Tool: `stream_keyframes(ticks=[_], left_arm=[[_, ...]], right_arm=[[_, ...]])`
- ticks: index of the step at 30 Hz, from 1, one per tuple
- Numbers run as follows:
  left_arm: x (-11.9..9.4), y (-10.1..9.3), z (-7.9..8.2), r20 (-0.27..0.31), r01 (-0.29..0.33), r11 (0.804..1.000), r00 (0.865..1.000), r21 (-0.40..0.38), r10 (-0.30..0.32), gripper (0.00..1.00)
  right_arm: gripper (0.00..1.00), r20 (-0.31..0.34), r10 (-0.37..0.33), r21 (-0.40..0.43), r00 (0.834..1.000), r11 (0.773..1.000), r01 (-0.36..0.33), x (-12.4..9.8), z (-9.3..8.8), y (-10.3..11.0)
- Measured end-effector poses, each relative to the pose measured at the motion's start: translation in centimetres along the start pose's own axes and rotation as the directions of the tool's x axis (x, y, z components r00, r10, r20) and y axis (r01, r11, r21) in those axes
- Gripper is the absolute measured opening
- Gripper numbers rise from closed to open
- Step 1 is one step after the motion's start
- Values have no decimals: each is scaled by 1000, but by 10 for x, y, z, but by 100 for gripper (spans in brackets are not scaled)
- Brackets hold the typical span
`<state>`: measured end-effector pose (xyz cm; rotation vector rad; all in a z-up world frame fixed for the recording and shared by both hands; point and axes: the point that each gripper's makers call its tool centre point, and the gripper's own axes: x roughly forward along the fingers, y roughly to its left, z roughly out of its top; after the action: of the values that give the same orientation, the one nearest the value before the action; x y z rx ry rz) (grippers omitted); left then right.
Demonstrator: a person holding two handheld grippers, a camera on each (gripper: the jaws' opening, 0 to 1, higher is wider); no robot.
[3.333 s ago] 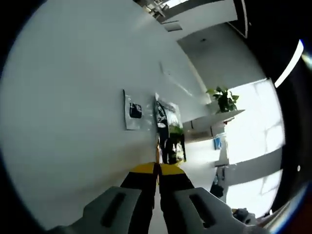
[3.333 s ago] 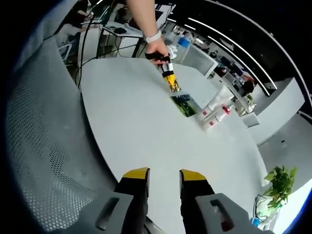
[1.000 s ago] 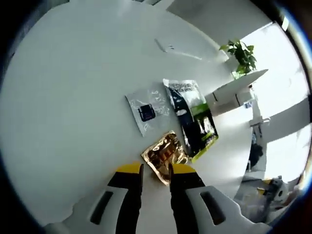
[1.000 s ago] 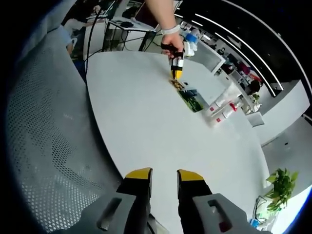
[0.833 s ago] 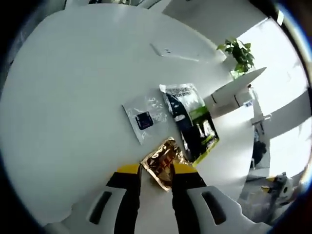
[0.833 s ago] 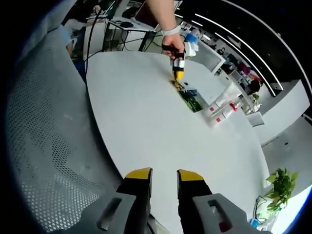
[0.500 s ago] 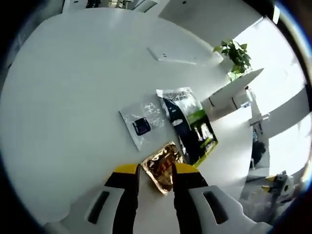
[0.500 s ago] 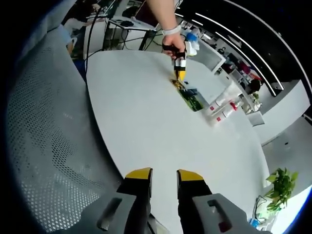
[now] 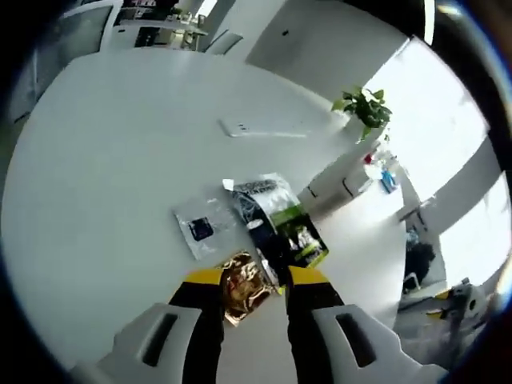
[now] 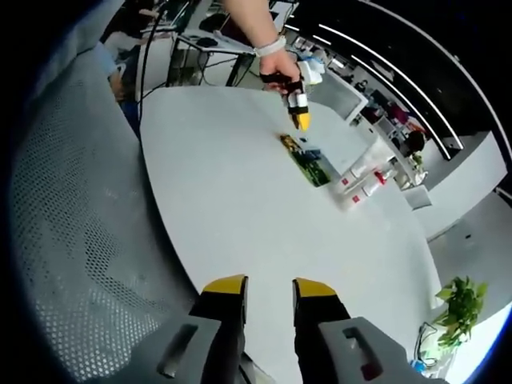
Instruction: Arrange the skincare products in the storage area until every visible bottle or jar stands upright without overlapping.
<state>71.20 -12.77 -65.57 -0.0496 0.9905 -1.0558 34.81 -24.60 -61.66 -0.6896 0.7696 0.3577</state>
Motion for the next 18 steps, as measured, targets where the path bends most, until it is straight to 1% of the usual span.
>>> stream_keyframes(ticks=[1,2,3,5,7,9,10,12,13,16,17,18], left_arm=[[-6,-10,-2,2,11,1000,1000,16,-11,25],[-8,-13,-3,3,11,1000,1000,22,-11,26],[-13,-21,-4,10,15,999,1000,43,-15,27],[-24,-33,-1,36,18,996,999,91,-22,28],[-34,-43,-1,48,19,994,999,105,-24,28],[-48,-55,4,87,17,992,996,128,-28,28],[-56,-62,8,113,19,990,993,141,-35,28],[-67,-70,9,132,9,989,991,147,-29,28],[-75,-77,10,156,7,987,987,163,-32,28],[-93,-95,8,203,18,987,978,161,-51,28],[-100,-103,5,224,17,986,973,166,-55,28],[-101,-104,4,228,15,986,972,168,-54,28]], right_arm=[[19,3,-3,1,1000,1000,3,0,1,-1],[19,7,-6,2,1000,1000,6,0,1,-1],[20,11,-6,4,1000,1000,6,-1,2,-1],[21,17,-7,0,1000,1000,7,-1,3,-1],[22,26,-12,-1,1000,1000,12,-1,5,-1],[22,33,-17,-1,999,1000,17,-2,6,-2],[23,37,-20,-1,999,1000,20,-3,7,-2],[24,46,-26,2,999,1000,26,-4,8,-4],[24,51,-29,4,998,1000,29,-4,9,-4],[25,59,-33,2,998,999,33,-5,11,-5],[26,60,-34,3,998,999,34,-5,11,-5],[26,66,-35,5,997,999,34,-6,12,-5]])
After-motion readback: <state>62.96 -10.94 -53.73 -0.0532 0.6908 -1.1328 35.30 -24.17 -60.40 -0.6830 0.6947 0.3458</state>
